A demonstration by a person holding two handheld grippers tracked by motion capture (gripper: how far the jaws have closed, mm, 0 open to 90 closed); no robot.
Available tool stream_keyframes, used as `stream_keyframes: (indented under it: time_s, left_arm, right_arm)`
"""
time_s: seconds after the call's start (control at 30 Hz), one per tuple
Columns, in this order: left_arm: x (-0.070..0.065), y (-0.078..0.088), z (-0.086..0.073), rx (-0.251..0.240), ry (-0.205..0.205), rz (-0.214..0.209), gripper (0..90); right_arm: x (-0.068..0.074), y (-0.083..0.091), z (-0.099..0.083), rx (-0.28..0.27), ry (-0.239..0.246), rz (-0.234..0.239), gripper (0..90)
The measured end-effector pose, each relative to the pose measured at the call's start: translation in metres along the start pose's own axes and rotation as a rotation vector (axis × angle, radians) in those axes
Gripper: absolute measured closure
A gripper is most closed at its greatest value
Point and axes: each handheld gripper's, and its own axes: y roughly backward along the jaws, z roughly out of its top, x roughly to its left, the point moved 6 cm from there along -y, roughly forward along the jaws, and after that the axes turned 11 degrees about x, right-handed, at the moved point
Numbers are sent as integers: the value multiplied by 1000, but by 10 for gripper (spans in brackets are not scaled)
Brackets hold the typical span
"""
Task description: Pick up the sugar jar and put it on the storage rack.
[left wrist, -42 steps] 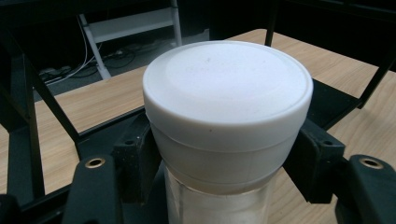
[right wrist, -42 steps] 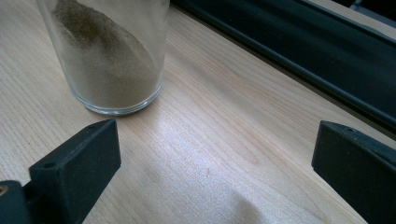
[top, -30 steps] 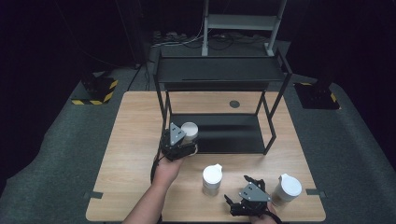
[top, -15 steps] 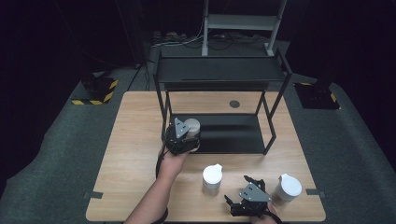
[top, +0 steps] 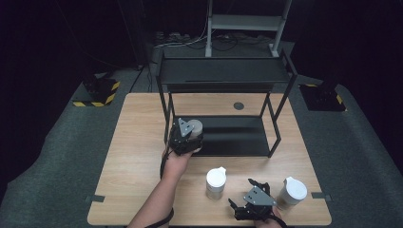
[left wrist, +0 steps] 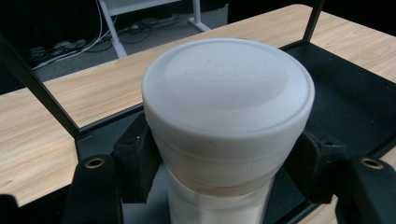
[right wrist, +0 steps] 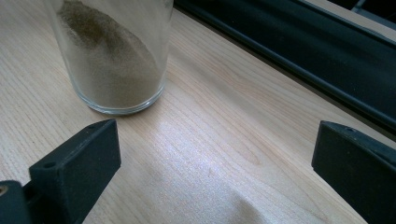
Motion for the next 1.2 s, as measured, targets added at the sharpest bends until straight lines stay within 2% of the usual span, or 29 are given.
stream_keyframes:
  time_s: [0.77,1.2]
  left_arm:
    - [0,-11,5,18,13,10,342]
    - [-1,-9,1,10,-3,18,338]
  right_arm:
    - [0,0,0,-2,1,2,5]
    - [1,0,0,1,6,1,5]
